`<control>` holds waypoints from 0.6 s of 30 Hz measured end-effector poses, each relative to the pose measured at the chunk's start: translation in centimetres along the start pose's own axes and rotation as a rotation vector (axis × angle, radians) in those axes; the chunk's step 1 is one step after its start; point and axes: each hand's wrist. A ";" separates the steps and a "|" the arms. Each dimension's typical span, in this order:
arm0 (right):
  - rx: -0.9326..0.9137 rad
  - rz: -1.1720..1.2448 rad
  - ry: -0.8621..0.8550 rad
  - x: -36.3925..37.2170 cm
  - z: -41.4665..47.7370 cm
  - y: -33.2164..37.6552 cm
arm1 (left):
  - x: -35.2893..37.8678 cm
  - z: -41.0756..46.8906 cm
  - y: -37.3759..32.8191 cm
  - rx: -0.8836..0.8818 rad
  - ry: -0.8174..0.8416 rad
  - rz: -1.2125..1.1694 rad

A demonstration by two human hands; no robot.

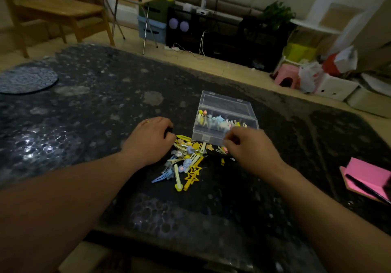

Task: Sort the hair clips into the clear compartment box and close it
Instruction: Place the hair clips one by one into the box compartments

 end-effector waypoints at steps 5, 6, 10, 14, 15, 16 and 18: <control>-0.005 -0.080 0.074 1.5 -0.9 -0.9 | -0.1 0.1 -0.1 -0.004 -0.017 -0.002; -0.009 -0.083 0.083 1.6 -0.9 -0.8 | -0.1 0.1 -0.1 -0.007 -0.017 -0.001; 0.004 -0.142 0.096 1.5 -0.8 -0.2 | -0.1 0.0 -0.1 -0.009 -0.011 0.004; 0.046 -0.165 0.155 1.8 -0.9 0.6 | -0.2 0.1 -0.2 -0.010 -0.020 -0.002; 0.039 -0.161 0.164 2.0 -0.9 0.7 | -0.2 0.0 -0.1 -0.010 -0.022 -0.004; 0.037 -0.157 0.173 2.0 -0.9 0.8 | -0.1 0.0 -0.1 -0.009 -0.023 -0.006; 0.041 -0.168 0.215 1.7 -0.7 0.8 | -0.1 0.0 -0.1 -0.001 -0.028 -0.009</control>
Point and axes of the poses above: each hand's wrist, its own z-axis towards the middle knuckle, its own x-axis out of the palm, y = z × x, and after that the axes turned 1 degree about -z, right-handed
